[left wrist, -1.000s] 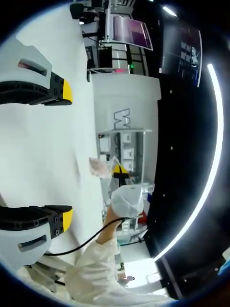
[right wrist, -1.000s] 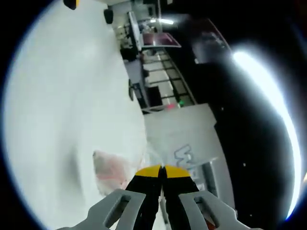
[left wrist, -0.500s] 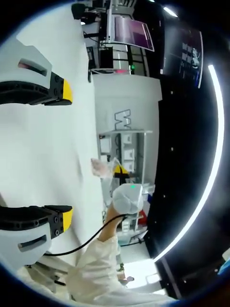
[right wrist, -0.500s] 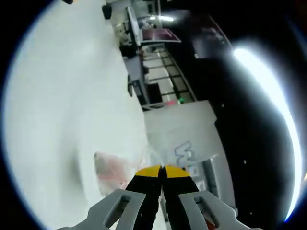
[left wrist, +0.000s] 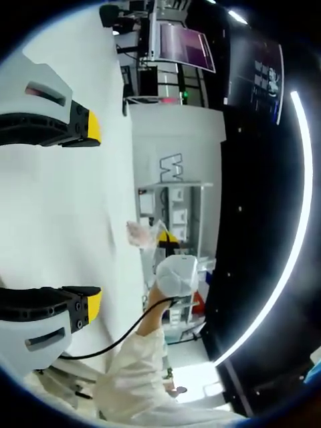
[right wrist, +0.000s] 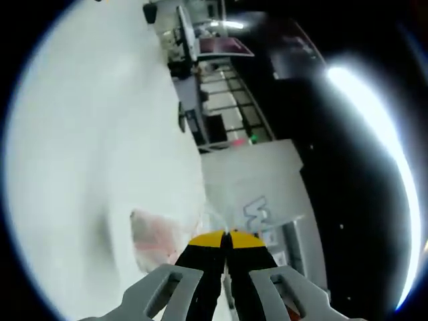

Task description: Open the resealable bag by pulling the two sides of the seal apart until the entire bag opening is separated and visibly accessible.

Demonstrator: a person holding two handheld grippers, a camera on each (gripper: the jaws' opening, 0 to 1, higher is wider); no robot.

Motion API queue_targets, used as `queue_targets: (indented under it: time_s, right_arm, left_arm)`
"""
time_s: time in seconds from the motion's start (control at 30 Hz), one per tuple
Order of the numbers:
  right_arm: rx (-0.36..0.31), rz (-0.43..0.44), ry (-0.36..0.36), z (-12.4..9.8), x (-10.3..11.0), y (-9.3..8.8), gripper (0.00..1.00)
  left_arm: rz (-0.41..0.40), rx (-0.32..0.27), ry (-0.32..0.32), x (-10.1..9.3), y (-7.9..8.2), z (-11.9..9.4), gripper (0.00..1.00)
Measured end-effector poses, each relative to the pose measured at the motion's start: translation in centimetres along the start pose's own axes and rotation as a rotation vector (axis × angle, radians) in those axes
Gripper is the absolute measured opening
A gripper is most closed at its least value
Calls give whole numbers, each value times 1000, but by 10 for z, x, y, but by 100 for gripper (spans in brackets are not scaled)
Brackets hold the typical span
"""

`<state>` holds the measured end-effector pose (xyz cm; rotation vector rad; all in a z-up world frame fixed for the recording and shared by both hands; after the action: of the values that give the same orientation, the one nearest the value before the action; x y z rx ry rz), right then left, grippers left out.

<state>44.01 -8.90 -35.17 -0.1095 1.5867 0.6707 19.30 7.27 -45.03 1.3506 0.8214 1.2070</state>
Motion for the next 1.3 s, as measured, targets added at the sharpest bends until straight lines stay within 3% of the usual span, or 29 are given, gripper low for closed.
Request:
queue_targets:
  time_s: [1.3]
  right_arm:
    - [45, 9, 6, 32, -8, -13, 0]
  left_arm:
    - [-6, 10, 14, 8, -4, 1, 85]
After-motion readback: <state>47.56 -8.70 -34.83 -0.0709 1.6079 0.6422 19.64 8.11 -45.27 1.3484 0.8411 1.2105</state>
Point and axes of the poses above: the point that each gripper's makers call its tool centre point, and the gripper's own axes: z roughly forward along the fingers, x roughly to its left, y roughly out of its top, the point moved 7 cm from there along -z, roughly backward along the fingers, and after that the axes turned 9 degrees about z, right-handed, at the moved point
